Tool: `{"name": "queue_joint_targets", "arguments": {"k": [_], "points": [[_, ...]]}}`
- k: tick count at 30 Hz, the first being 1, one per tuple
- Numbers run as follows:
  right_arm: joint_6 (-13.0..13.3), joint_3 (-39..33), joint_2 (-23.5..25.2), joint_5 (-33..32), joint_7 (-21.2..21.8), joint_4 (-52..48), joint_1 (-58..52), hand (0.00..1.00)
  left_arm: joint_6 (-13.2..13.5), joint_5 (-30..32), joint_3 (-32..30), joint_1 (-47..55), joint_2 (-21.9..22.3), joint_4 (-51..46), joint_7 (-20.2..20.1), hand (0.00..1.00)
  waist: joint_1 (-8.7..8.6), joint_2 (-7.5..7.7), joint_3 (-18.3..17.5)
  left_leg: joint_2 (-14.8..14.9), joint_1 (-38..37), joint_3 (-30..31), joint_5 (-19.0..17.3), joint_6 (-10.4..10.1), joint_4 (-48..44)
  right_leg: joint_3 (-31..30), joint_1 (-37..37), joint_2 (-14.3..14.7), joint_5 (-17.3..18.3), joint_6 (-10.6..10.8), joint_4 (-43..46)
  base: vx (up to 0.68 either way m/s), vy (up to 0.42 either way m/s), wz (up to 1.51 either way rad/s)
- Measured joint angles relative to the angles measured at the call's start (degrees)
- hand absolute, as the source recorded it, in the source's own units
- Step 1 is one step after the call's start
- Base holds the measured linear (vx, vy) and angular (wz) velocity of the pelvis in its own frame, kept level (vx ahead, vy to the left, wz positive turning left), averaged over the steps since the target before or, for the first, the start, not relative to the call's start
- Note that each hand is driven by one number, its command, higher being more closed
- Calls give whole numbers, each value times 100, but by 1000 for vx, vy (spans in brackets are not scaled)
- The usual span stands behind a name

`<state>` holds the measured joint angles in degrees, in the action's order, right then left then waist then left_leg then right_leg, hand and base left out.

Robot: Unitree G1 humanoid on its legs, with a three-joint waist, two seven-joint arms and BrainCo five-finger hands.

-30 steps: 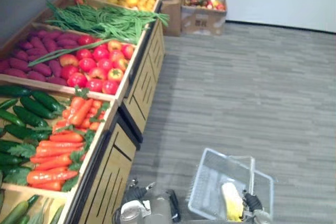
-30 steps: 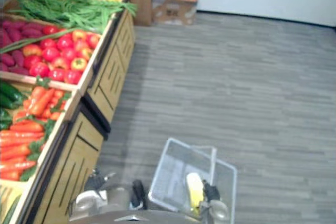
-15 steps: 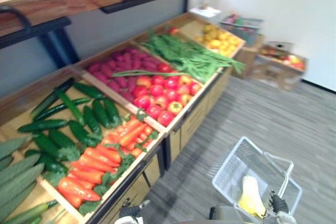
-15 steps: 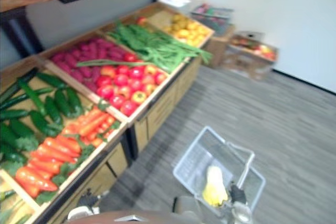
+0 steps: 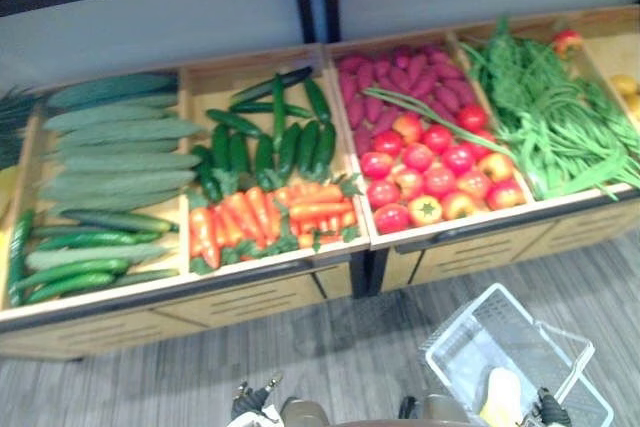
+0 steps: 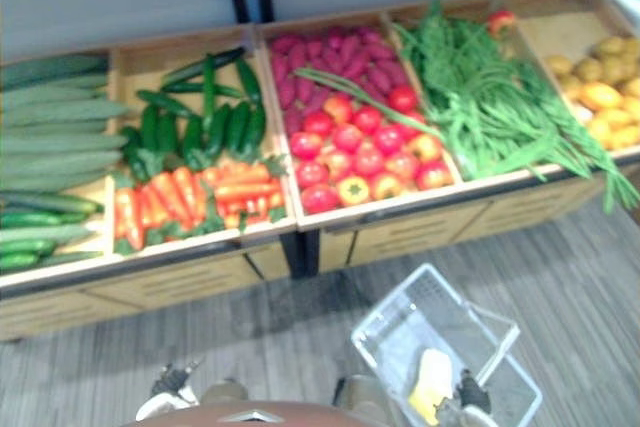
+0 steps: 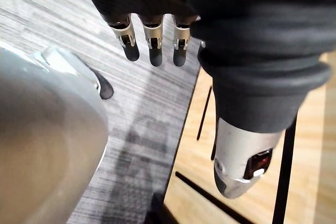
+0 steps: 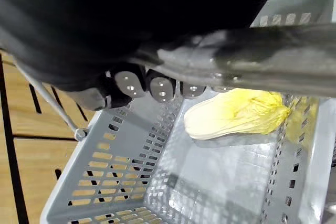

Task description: Pick vegetable in the basket

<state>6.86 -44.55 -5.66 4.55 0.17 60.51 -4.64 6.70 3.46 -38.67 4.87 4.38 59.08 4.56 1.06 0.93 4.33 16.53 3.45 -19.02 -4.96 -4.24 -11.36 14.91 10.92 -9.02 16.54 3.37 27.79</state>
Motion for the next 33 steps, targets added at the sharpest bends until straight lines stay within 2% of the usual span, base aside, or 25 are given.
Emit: {"name": "queue_joint_targets", "arguments": {"k": [1, 2, 4, 7, 9, 12, 15, 17, 21, 23, 24, 25, 29, 32, 33], "points": [[-14, -17, 6, -14, -8, 1, 0, 100, -17, 5, 6, -2, -1, 0, 6, 0, -46, -9, -3, 76, -119, -1228, 10, 16, 42, 234, -149, -97, 7, -12, -122, -19, 23, 115], [-24, -139, 5, -13, -8, 10, 43, 100, -39, 5, 84, 11, -7, 13, 8, 0, -42, -12, -5, -29, -168, -1344, 140, -185, 233, 269, -230, -106, 4, -18, -305, -46, 55, 84], [-24, -336, 5, -23, -7, 158, 139, 100, -61, 7, 175, 7, -37, 55, 26, 0, -24, -30, -17, -301, -162, -992, 296, -316, 632, 258, -351, -112, -96, 49, -711, -87, 126, 40], [8, -750, -42, -27, -5, 343, 142, 100, -58, 10, 293, 35, -137, 181, 21, 0, -18, -118, -114, -533, -183, -903, 548, -268, 1138, 289, -496, -104, -499, 176, -1322, -37, 184, 15], [-19, -893, 2, -93, -4, 343, 107, 100, -59, 12, 286, 72, -243, 244, 19, 0, -28, -85, -138, -658, -213, -934, 588, -218, 1261, 234, -561, -143, -677, 206, -1528, 17, 167, -4], [-50, -935, 136, -236, -5, 342, 14, 100, -62, 17, 277, 217, -376, 259, 18, 0, -82, 24, -166, -801, -319, -953, 604, -194, 1391, 195, -636, -223, -724, 255, -1604, 35, 95, -1], [-42, -1012, 259, -354, -10, 333, -170, 100, -65, 149, 282, 241, -474, 412, 14, 0, -102, 87, -207, -895, -551, -956, 608, -188, 1580, 157, -820, -234, -788, 217, -1683, 67, 72, 2], [-15, -838, 233, -348, -7, 288, -304, 100, -66, 187, 289, 239, -489, 431, 12, 0, -130, 122, -221, -961, -671, -958, 598, -183, 1680, 90, -850, -274, -791, 212, -1608, 59, 66, -2], [30, -379, 204, -348, -1, 205, -361, 100, -65, 211, 463, 238, -710, 424, 17, 0, -241, 206, -126, -970, -892, -940, 475, -179, 1679, -193, -632, -341, -811, 181, -827, 36, 53, -1], [100, -139, 220, -349, 9, 195, -360, 100, -64, 240, 459, 230, -1005, 322, 28, 0, -245, 279, -125, -973, -1011, -1008, 434, -184, 1677, -523, -402, -340, -839, 140, -335, 21, 15, -16], [131, 10, 220, -349, 24, 198, -363, 100, -57, 238, 437, 215, -1198, 234, 53, 0, -242, 361, -122, -976, -1034, -1004, 437, -169, 1665, -647, -398, -319, -851, 123, -312, 37, -17, -13], [143, 72, 219, -348, 62, 218, -352, 100, -48, 231, 387, 146, -1343, 225, 91, 0, -235, 420, -105, -966, -1026, -990, 432, -164, 1620, -730, -407, -293, -876, 92, -368, 48, -48, -16], [223, 263, 196, -349, 234, 245, -298, 100, -12, 64, -201, -201, -1650, 198, 206, 0, -218, 422, -100, -964, -749, -653, 436, -148, 1603, -904, -456, -212, -994, 153, -1044, 39, -61, -8], [218, 264, 157, -349, 234, 246, -318, 100, -3, -274, -361, -255, -1591, -198, 346, 0, -219, 372, -74, -966, -748, -626, 440, -144, 1595, -892, -691, -214, -992, 156, -1474, 14, -44, 6], [220, 268, 159, -349, 233, 246, -353, 100, 22, -333, -362, -217, -1508, -636, 458, 0, -210, 355, -82, -964, -706, -560, 441, -145, 1583, -865, -771, -198, -990, 159, -1632, 14, -59, 20]]}}
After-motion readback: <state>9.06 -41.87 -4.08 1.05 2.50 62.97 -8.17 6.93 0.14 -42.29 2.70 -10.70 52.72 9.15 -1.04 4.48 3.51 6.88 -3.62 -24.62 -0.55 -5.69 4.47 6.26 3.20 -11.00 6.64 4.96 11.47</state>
